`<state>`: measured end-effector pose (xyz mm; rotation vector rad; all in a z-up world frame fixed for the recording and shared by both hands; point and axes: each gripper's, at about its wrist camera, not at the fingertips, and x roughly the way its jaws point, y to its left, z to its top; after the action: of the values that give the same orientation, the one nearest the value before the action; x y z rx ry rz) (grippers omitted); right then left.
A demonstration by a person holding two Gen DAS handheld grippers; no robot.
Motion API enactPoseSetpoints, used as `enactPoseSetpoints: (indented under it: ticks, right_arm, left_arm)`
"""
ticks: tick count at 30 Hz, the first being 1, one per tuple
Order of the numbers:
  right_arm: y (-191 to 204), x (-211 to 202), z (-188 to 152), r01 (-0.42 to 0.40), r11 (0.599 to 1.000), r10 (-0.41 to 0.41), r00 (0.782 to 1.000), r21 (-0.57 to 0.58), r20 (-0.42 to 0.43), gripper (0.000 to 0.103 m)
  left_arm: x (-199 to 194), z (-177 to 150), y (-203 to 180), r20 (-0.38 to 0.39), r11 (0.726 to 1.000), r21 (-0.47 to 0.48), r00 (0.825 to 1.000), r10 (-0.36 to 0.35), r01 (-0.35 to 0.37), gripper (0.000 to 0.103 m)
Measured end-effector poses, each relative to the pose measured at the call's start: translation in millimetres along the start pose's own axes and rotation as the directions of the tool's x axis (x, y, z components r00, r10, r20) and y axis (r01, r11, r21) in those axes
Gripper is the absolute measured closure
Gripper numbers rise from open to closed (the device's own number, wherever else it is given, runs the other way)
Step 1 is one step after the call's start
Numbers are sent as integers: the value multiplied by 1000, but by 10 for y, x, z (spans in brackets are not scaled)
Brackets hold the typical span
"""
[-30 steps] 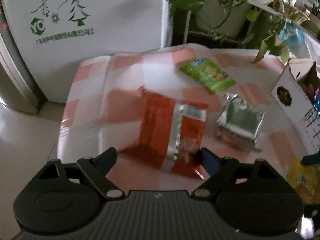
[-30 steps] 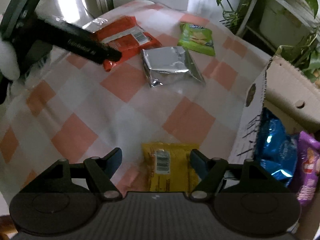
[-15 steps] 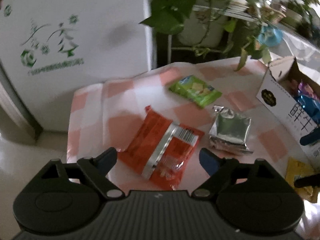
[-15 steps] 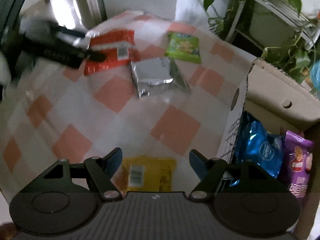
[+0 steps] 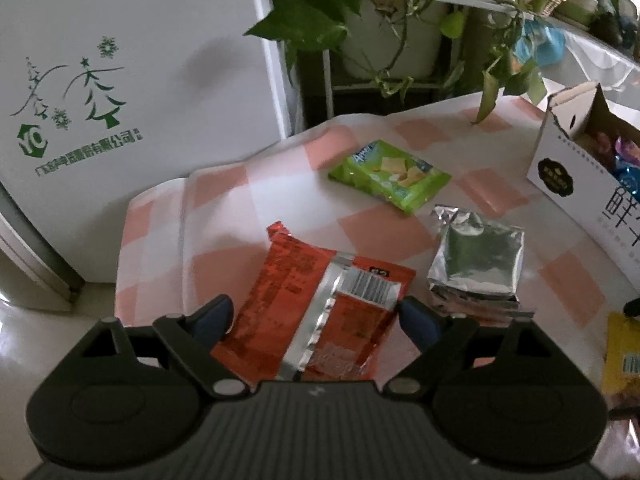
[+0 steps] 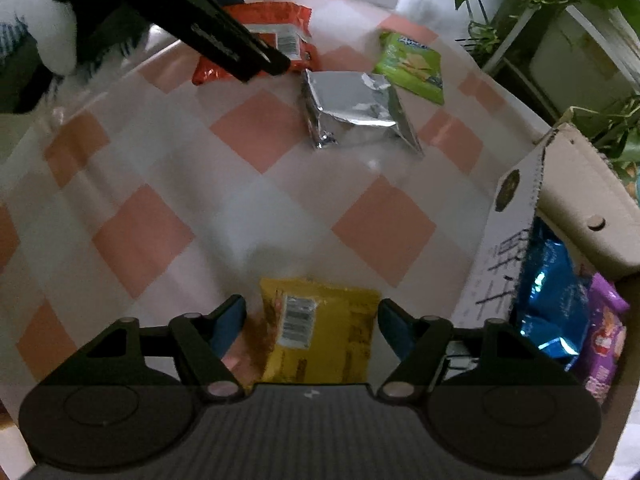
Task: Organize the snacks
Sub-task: 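Grasp the orange-red packet with the left gripper while the right grasps the yellow packet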
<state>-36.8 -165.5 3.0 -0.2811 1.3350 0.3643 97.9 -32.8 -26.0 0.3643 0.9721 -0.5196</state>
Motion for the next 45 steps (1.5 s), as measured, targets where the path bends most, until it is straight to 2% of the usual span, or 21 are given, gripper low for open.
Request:
enactPoseSetpoints:
  ticks: [2, 4, 7, 12, 21, 24, 27, 30, 32, 36, 40, 45]
  right_arm:
    - [-16, 1, 27, -26, 1000, 26, 1000, 17, 13, 31]
    - [-32, 16, 62, -36, 999, 35, 999, 33, 30, 32]
    - [-65, 24, 133, -34, 998, 31, 998, 44, 63, 32]
    - [-140, 40, 214, -42, 995, 32, 993, 92, 110, 32]
    - [-162, 53, 257, -49, 985, 25, 989, 164, 144, 32]
    - [-200, 57, 273, -65, 981, 37, 988, 183, 152, 31]
    - [-272, 25, 269, -97, 972, 64, 986, 215, 155, 25]
    - [-411, -65, 232, -111, 956, 66, 983, 270, 172, 18]
    - [-479, -97, 194, -119, 951, 73, 983, 285, 168, 15]
    - [-468, -86, 157, -98, 960, 61, 988, 264, 143, 15]
    - [-333, -38, 177, -88, 972, 64, 992, 220, 113, 12]
    - [-158, 92, 223, 12, 991, -20, 998, 134, 63, 12]
  left_arm:
    - [21, 0, -34, -8, 1000, 9, 1000, 4, -4, 19]
    - [41, -18, -56, -28, 1000, 16, 1000, -5, 5, 30]
    - [-6, -49, -47, -30, 1000, 8, 999, -24, 24, 36]
    - [-147, -167, -58, -47, 998, 44, 998, -35, 37, 37]
    - [-429, -425, -129, -98, 994, 53, 991, -85, 91, 37]
    - [-501, -508, -183, -108, 992, 65, 989, -102, 109, 36]
    - [-553, -546, -239, -110, 989, 81, 987, -115, 125, 30]
    - [-621, -534, -235, -77, 986, 87, 988, -137, 144, 19]
    - [-639, -492, -225, -57, 987, 91, 990, -130, 135, 16]
    - [-598, -413, -193, -53, 989, 74, 991, -125, 129, 16]
    - [-477, -404, -211, -93, 989, 81, 989, -114, 122, 16]
    - [-409, -452, -239, -118, 988, 101, 988, -104, 116, 12]
